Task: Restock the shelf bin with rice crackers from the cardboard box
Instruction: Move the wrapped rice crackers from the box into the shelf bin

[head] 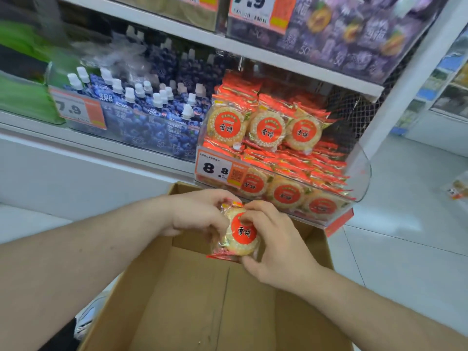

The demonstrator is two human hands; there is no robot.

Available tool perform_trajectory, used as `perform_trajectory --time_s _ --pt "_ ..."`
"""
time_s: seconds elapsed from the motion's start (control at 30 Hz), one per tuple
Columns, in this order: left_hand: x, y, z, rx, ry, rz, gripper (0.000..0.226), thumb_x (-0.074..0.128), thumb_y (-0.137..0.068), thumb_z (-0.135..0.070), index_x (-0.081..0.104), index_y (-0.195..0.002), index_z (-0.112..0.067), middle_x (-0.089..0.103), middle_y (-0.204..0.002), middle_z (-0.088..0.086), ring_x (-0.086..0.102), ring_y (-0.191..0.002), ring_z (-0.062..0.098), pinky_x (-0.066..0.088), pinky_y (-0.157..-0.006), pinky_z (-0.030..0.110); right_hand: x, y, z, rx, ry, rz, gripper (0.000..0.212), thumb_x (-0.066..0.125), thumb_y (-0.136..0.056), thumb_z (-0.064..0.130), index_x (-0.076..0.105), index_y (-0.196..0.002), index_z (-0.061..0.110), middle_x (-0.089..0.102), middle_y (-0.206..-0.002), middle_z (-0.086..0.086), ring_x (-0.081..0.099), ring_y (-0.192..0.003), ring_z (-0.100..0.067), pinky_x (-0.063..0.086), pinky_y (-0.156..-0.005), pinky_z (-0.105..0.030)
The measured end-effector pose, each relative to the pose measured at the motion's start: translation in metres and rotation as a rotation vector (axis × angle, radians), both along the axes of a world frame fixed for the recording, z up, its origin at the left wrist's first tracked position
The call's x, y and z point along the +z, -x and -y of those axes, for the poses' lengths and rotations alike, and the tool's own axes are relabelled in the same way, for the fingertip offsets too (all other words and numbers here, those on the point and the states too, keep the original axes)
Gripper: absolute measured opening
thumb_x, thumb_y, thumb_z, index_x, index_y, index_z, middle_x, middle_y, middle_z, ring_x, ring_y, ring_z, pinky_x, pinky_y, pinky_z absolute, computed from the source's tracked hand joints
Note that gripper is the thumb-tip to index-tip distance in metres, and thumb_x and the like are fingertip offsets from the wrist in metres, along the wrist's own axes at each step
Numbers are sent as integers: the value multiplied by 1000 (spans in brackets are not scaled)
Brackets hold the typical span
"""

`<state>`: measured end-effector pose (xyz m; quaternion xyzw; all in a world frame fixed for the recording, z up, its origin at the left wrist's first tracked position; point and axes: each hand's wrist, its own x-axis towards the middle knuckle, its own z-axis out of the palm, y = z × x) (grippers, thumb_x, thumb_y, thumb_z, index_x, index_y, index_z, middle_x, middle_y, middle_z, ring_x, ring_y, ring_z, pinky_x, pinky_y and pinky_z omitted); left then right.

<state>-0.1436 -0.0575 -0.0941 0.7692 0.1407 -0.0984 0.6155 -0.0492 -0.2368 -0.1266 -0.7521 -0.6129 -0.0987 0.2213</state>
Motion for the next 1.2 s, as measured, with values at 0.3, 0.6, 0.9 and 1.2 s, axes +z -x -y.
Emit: perform_trajectory --time_s 0.3,0.6,0.9,1.2 --pt "14 -11 9 29 -177 303 65 79 -66 -7 55 -114 -44 65 -116 -8 67 -100 13 57 -85 43 46 -13 16 -131 -282 -305 49 70 -65 30 56 -112 27 49 -114 12 53 -78 -12 42 -71 -15" --pt "34 -20 29 -49 -483 502 90 70 -80 -10 21 -129 -67 56 -126 -20 60 -106 -1 50 -93 22 65 -25 22 -223 -2 -165 68 67 -81 41 39 -142 32 44 -133 24 42 -121 6 37 -103 -18" --pt "45 -45 11 349 -523 694 81 73 -77 -16 26 -137 -43 41 -116 -23 45 -105 -5 44 -79 15 128 -82 21 -476 -150 -152 51 73 -83 20 56 -131 20 58 -117 7 53 -109 -10 36 -93 -17" --pt "29 -59 -35 759 -668 514 66 71 -72 -13 42 -131 -18 38 -128 5 30 -123 20 29 -102 36 122 -153 -24 -647 -15 -122 52 67 -88 26 51 -137 21 45 -126 -1 52 -112 -20 40 -103 -32"
